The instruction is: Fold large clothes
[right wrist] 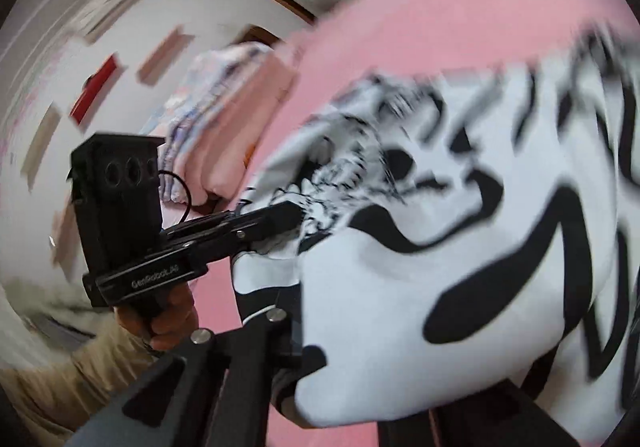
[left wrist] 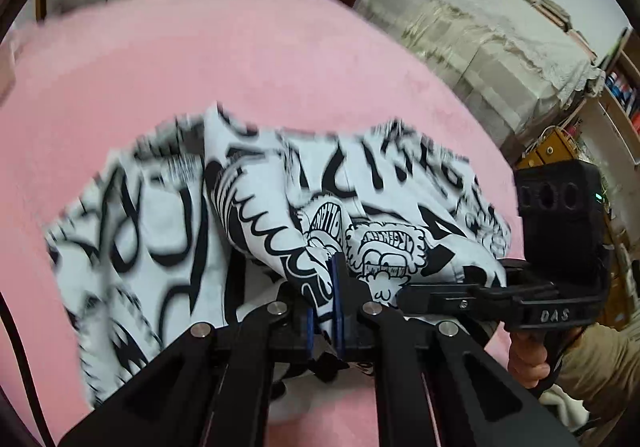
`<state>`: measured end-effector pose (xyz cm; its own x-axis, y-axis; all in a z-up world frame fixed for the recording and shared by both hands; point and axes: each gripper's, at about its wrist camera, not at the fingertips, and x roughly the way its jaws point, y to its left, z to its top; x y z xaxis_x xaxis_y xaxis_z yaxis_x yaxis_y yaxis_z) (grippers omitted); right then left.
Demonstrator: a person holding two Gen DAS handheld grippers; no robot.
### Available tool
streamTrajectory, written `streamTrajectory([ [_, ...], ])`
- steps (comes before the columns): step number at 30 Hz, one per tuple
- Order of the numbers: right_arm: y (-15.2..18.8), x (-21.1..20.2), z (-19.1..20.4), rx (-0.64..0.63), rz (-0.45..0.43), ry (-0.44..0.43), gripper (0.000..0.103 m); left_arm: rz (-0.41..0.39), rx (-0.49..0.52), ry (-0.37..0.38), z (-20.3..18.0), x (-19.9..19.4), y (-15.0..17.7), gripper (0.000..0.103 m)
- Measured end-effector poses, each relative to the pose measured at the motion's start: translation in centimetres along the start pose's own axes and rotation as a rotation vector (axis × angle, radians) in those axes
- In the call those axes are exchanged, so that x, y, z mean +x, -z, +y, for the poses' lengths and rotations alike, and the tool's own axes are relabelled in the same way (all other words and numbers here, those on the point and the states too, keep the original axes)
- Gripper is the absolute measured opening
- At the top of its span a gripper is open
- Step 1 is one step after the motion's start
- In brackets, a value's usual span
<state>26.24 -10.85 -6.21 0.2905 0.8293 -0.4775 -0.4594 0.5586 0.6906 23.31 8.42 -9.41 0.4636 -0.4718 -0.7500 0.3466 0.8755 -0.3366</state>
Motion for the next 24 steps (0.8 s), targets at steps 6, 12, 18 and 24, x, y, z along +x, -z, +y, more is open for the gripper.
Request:
streamTrajectory([
  [6,0.6,-0.7,1.6,-0.219,-0.177,0.147,0.004,-0.161,0.063,-0.033,-0.8,-2.3,0.2,0.005],
  [12,4.9,4.1,-2.7,-0.144,0.043,0.275,0.006,0.026,0.013,-0.083,0.5,4.3,6.1,0.005],
  [18,7.0,3.0,-3.5,-0.059,0.058,0.283,0.014,0.071,-0.098,-0.069,2.5,6.2,8.6,0.007],
  [24,7.9,1.2,-2.4,-0.104,0.093,0.367,0.03,0.085,-0.119,-0.076,3.0,4.8,8.4,0.015],
])
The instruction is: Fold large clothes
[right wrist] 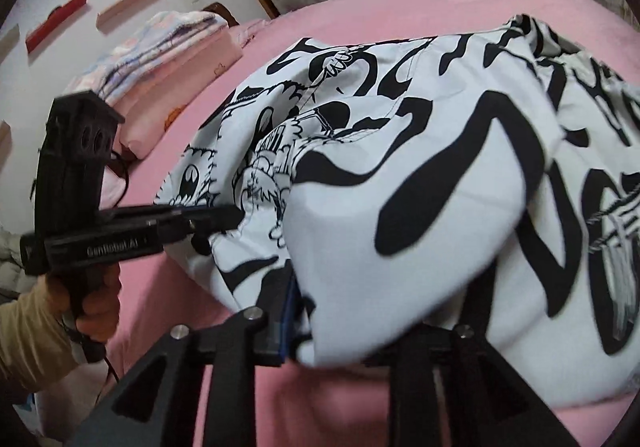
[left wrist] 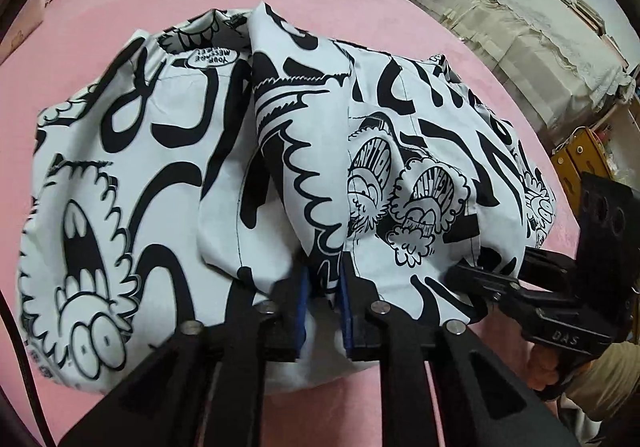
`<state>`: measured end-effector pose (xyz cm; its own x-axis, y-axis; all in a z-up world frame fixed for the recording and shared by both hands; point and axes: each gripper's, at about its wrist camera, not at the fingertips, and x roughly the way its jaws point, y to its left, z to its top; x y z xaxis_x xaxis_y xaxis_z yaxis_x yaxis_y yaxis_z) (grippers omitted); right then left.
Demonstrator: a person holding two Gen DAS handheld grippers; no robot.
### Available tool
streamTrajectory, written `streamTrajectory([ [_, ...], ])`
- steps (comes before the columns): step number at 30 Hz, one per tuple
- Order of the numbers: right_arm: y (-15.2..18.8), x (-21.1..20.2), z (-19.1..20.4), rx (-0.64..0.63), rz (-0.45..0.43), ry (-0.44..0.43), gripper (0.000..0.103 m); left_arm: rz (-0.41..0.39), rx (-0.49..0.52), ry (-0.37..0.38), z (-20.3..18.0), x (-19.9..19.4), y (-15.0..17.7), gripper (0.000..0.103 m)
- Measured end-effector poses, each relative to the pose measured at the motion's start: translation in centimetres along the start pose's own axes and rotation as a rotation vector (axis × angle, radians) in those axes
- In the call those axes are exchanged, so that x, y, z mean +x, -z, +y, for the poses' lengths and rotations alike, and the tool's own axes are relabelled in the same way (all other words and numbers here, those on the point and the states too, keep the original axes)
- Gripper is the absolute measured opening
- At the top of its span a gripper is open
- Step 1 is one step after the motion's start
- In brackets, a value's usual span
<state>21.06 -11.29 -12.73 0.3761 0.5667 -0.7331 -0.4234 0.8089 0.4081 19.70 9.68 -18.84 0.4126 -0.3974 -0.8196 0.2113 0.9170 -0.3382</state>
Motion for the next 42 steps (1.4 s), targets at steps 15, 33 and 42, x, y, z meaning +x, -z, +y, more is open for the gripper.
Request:
streamTrajectory([
  [15,-2.6,-9.3,2.8,-0.163,-0.243,0.367,0.045,-0.205,0.033,-0.091,-4.0,-8.1,-3.2,0.034],
  [33,-0.7,-0.6,-2.4,-0.118,-0.141,0.493,0.016,-0.082,-0.111,-0.174,0.7,3.0,-4.7,0.017],
  [42,-0.3,-1.0,-2.1,-0.081,-0.145,0.502,0.017,-0.107,-0.146,-0.173,0.9,2.9,-3.9,0.017],
])
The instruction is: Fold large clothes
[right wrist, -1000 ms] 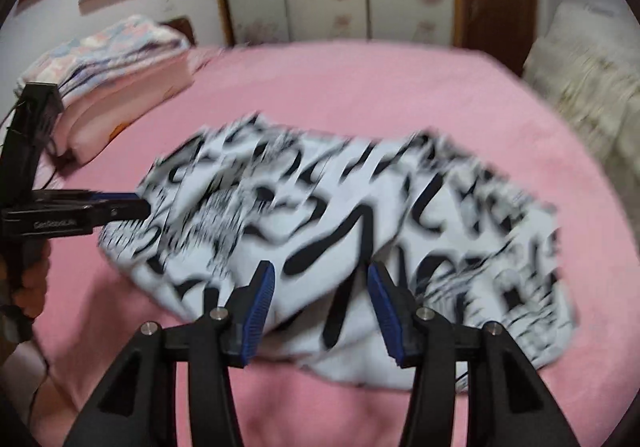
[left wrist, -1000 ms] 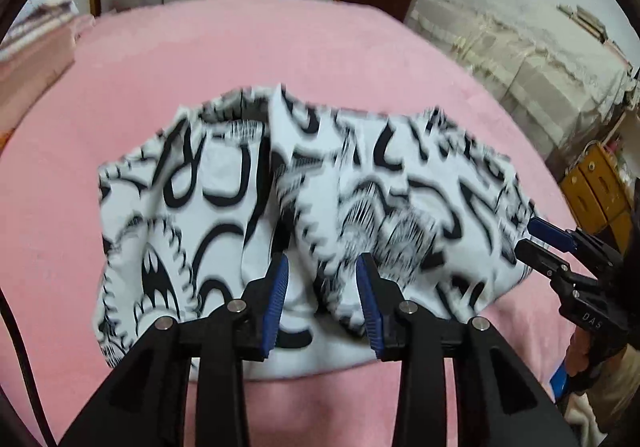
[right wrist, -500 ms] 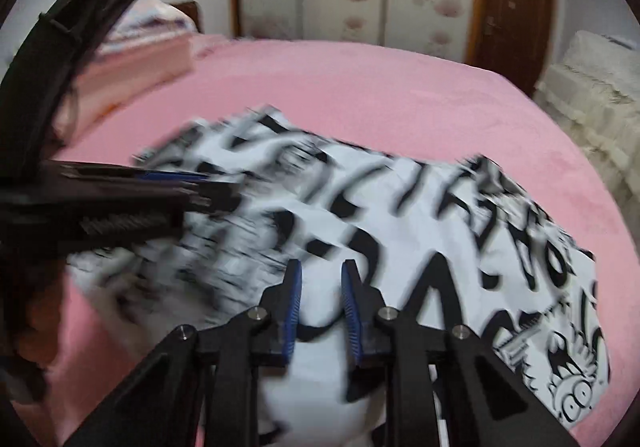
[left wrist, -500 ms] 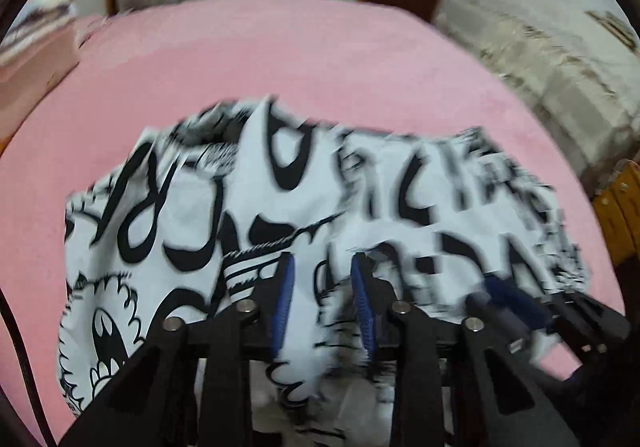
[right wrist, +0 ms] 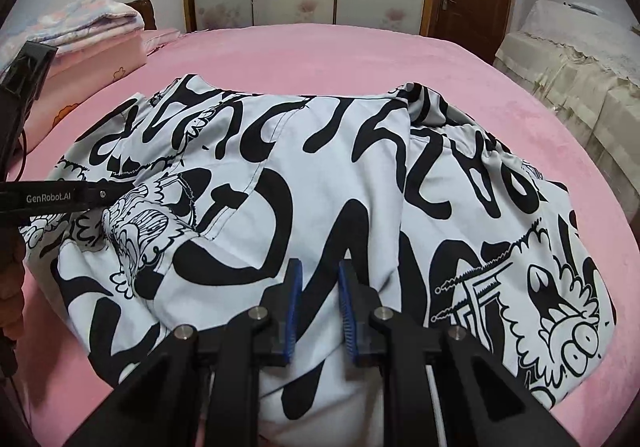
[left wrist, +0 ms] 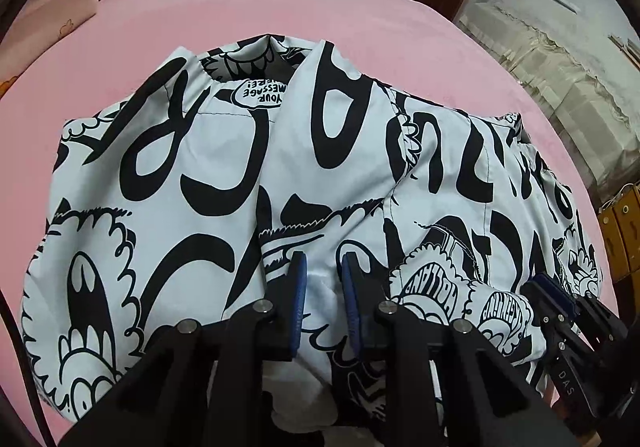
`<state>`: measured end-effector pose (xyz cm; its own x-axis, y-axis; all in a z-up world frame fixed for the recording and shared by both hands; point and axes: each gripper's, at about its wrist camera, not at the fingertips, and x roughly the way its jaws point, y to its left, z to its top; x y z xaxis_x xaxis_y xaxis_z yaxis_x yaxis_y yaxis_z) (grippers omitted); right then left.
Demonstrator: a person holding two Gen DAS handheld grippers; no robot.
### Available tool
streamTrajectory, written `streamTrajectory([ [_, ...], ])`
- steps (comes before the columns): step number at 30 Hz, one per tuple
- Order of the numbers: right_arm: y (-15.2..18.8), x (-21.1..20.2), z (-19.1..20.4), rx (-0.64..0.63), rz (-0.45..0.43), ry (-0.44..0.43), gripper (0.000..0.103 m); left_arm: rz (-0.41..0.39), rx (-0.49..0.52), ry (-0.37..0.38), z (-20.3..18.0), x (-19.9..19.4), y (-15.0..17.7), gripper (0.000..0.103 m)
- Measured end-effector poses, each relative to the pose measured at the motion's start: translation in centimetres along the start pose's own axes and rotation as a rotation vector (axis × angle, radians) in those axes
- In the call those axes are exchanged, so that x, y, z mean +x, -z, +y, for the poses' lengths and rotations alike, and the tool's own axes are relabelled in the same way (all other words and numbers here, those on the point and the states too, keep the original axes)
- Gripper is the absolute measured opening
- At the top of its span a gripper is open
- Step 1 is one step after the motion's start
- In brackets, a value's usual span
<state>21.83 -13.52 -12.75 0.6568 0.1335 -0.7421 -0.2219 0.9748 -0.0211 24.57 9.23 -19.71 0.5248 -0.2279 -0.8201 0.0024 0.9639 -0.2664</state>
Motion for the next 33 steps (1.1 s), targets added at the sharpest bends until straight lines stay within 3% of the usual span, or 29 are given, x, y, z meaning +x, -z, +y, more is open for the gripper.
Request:
streamTrajectory([
  [3,-0.3,-0.4,0.0,0.009,0.008,-0.008,0.02,-0.002,0.007,-0.018,-0.5,-1.0,0.0,0.019],
  [6,-0.7,-1.0,-0.1,0.024,0.019,-0.015,0.02,-0.001,0.012,-0.036,-1.2,-2.1,0.0,0.028],
  [11,-1.4,-3.3,0.1,0.057,0.003,-0.045,0.02,-0.022,0.001,-0.042,-1.9,-5.0,0.3,0.061],
  [23,-3.7,-11.0,2.4,0.067,-0.09,-0.071,0.02,-0.113,0.007,-0.136,-3.7,-14.3,1.2,0.068],
  [33,-5.9,-15.7,4.3,0.079,-0.147,-0.112,0.02,-0.215,-0.054,-0.109,-2.4,-21.5,2.1,0.076],
])
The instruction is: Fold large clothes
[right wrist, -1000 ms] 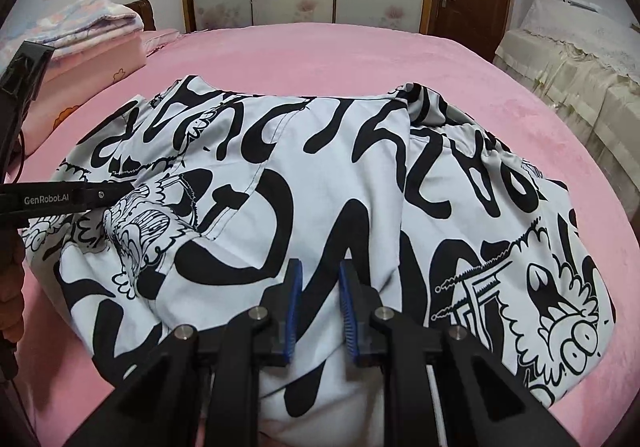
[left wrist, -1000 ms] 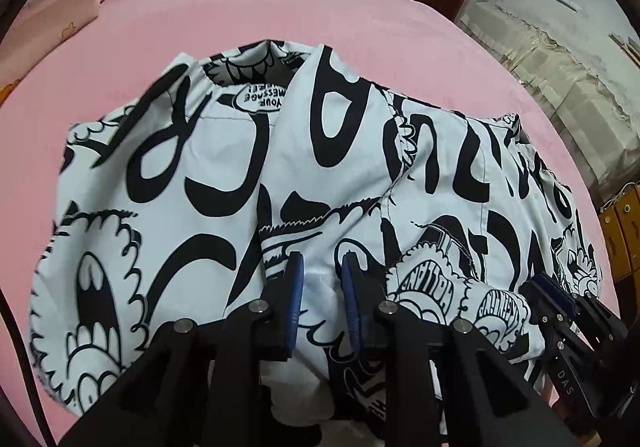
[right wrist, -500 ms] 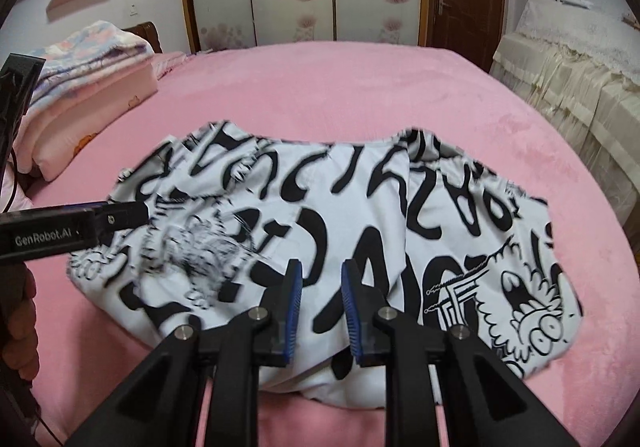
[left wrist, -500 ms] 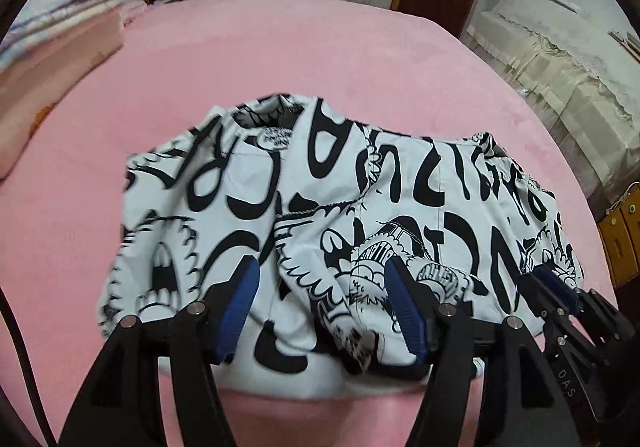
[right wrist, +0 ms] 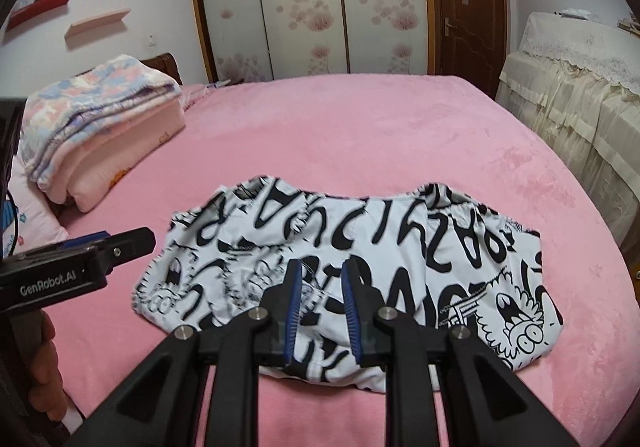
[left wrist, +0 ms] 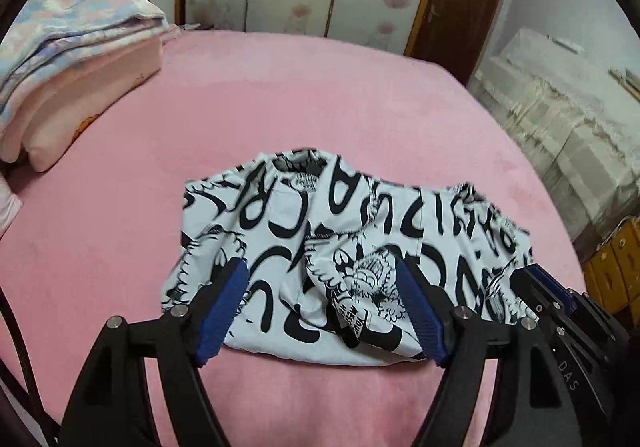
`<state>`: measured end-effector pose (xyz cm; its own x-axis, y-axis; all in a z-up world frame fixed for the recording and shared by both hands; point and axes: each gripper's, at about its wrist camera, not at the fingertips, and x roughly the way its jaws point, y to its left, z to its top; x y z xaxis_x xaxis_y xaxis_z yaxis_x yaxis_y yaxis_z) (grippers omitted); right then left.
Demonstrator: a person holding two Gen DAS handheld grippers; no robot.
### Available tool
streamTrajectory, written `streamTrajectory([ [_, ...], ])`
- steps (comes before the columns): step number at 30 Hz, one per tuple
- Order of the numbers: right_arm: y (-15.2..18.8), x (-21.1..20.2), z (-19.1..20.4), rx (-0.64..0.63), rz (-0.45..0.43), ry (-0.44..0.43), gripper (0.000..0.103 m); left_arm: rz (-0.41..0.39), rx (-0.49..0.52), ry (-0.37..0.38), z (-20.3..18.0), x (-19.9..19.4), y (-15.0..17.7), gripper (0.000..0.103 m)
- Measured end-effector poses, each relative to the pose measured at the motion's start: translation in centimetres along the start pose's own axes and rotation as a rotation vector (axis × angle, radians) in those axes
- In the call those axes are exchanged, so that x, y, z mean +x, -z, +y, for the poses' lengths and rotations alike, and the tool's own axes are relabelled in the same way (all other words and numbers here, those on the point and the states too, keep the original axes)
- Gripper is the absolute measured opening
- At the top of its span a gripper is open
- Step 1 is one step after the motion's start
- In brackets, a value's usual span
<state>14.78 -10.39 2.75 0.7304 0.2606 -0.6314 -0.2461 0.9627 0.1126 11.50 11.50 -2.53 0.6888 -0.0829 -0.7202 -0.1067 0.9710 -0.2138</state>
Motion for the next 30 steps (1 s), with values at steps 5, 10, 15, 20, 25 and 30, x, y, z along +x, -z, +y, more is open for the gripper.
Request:
streamTrajectory([
  [5,-1.2,-1.1,1.1,0.009,-0.035,-0.002,0.02,-0.046,-0.033,0.004,1.9,-2.0,0.3,0.077],
  [10,-1.7,-0.2,1.5,0.018,-0.028,-0.001,0.02,-0.046,-0.097,0.01,4.2,-1.8,1.2,0.078],
  [15,-1.5,1.7,1.8,0.028,-0.005,0.007,0.02,-0.02,-0.172,0.007,6.9,-0.2,2.7,0.078],
  [20,-0.5,4.4,1.9,0.035,0.03,0.014,0.02,0.02,-0.25,0.017,9.8,3.0,5.5,0.078],
  [25,1.1,7.7,1.6,0.034,0.084,0.034,0.02,0.091,-0.366,0.049,12.5,7.3,8.6,0.078],
  [30,2.3,10.3,1.0,0.049,0.131,0.038,0.02,0.136,-0.524,0.142,15.0,11.1,10.9,0.078],
])
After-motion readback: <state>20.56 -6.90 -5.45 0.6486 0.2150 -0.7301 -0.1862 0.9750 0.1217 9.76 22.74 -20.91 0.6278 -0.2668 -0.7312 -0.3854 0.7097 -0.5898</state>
